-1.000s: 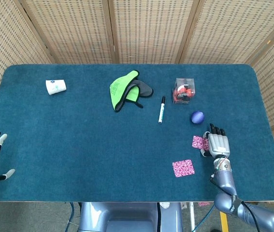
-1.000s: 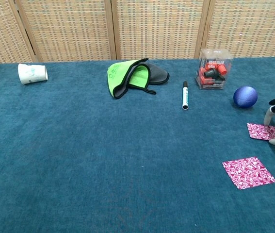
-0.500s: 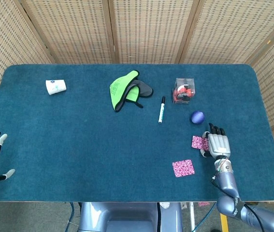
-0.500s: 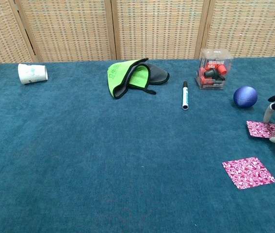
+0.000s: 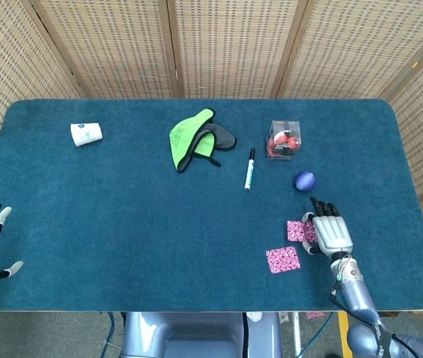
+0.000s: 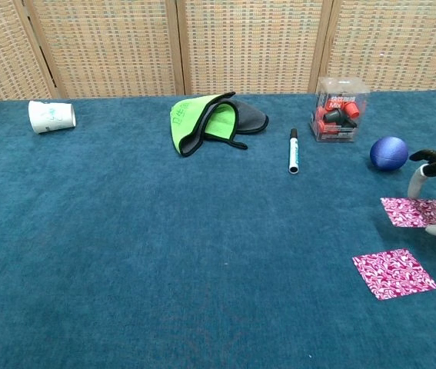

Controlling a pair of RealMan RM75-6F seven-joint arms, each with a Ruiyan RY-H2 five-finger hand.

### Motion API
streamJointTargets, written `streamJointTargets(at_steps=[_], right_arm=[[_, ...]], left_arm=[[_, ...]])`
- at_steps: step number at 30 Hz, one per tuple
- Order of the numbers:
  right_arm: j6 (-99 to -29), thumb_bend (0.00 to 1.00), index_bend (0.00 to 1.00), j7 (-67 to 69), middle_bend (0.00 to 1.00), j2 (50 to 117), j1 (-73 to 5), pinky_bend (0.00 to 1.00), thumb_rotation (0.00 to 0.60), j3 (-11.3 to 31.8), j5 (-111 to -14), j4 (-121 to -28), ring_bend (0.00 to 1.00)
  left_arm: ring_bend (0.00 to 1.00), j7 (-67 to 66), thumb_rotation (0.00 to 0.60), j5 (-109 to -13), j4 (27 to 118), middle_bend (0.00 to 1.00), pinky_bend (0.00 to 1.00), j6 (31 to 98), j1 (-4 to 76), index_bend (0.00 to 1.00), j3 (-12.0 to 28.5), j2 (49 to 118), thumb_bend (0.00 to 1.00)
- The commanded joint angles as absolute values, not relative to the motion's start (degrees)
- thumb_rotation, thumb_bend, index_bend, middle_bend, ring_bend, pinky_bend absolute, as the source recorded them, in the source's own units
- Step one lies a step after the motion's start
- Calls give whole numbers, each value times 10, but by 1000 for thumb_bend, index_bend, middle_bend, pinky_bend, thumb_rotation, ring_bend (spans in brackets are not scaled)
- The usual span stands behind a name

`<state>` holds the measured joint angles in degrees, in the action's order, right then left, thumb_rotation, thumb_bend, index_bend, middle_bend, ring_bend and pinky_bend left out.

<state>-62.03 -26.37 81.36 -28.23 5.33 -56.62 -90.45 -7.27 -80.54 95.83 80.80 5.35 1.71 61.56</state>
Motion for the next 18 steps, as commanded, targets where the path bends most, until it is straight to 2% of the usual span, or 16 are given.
streamJointTargets(at_steps=[1, 10, 18], right_arm=[[-633, 337, 451, -271, 0, 806, -274, 49, 600, 27, -608, -935, 0], [-647, 338, 451, -271, 2, 818, -260, 49, 600, -21, -708, -939, 0], [-642, 337, 455, -254, 11, 829, -257, 49, 600, -29, -739, -905, 0]], left_arm=[[0, -73, 600, -805, 958, 0, 0, 808, 53, 0, 17, 616, 0], [0, -71, 600, -805, 958, 0, 0, 807, 54, 0, 17, 615, 0], [0, -70, 600, -805, 958, 0, 0, 806, 54, 0, 17, 614, 0]])
